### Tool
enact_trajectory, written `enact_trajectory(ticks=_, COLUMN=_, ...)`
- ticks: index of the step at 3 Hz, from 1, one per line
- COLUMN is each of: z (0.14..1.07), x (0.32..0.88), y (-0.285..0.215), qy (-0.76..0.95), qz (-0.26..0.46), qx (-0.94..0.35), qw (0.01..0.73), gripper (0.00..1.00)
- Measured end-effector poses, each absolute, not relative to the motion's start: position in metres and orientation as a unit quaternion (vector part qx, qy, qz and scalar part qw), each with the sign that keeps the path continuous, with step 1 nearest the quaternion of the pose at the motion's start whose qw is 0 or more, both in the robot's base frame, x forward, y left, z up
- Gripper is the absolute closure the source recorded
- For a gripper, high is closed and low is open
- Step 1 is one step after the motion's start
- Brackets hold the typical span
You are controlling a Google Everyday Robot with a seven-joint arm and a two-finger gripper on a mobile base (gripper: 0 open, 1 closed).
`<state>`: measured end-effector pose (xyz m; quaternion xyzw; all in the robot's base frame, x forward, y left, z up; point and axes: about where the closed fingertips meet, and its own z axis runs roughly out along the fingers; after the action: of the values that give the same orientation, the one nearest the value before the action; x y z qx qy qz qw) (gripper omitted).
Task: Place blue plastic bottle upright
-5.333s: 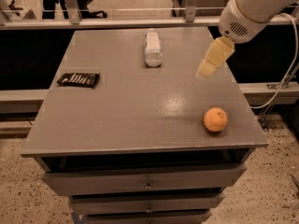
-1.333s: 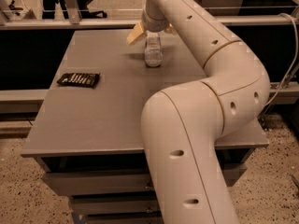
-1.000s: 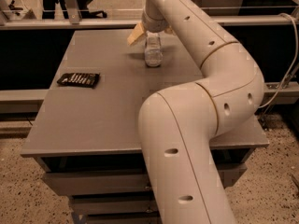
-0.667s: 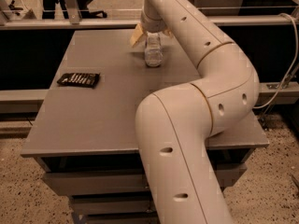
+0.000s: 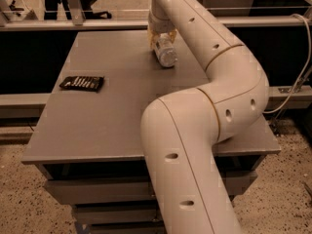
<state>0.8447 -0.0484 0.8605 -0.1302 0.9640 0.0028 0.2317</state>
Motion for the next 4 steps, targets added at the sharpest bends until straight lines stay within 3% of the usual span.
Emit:
enact_trajectory(ticks=1, z=0.882, x=0.847, y=-0.064, qy=0.956, qz=0.018, qx=-0.128, qw=0.265, gripper=0.88)
enact_trajectory(ticks=2, z=0.919, x=0.843, y=-0.097, qy=0.935, qz=0.044, qx=-0.131, qw=0.327, gripper=1.0)
enact_trajectory(ticks=4, z=0.955, x=0.783, y=-0.165, qy=0.879, qz=0.1, qx=-0.157, qw=0.439, gripper=1.0)
